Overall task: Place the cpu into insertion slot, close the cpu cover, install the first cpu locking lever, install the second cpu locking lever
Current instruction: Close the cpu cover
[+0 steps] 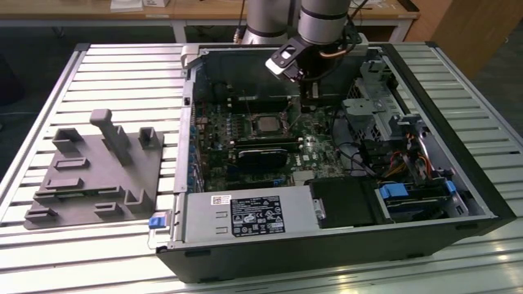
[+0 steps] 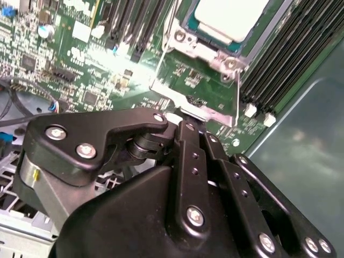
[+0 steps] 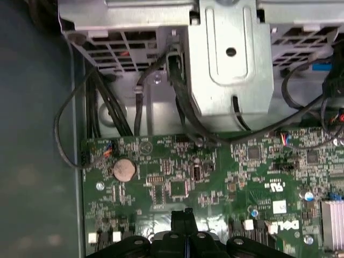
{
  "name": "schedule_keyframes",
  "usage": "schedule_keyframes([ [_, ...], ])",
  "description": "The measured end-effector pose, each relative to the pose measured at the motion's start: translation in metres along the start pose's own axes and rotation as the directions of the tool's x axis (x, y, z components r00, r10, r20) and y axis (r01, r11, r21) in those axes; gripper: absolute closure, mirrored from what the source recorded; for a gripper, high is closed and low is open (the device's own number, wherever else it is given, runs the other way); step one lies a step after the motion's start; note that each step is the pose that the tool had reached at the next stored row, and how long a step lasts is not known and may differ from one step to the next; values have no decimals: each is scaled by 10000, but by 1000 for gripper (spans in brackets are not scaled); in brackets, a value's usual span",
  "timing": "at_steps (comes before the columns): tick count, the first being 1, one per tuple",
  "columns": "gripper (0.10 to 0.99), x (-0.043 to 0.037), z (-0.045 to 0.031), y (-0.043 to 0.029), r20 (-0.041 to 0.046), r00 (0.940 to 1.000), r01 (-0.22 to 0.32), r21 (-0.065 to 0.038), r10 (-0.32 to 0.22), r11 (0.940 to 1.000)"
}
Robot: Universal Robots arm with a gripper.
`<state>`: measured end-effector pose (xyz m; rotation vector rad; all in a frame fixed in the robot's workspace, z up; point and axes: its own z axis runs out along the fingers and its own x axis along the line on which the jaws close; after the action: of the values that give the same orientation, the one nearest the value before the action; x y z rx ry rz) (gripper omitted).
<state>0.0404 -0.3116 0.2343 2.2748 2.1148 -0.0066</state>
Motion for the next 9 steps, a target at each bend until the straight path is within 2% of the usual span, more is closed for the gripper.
schedule_keyframes([
  [9,980,-14,-4,-197,-18,10000,0,1,0,10000],
])
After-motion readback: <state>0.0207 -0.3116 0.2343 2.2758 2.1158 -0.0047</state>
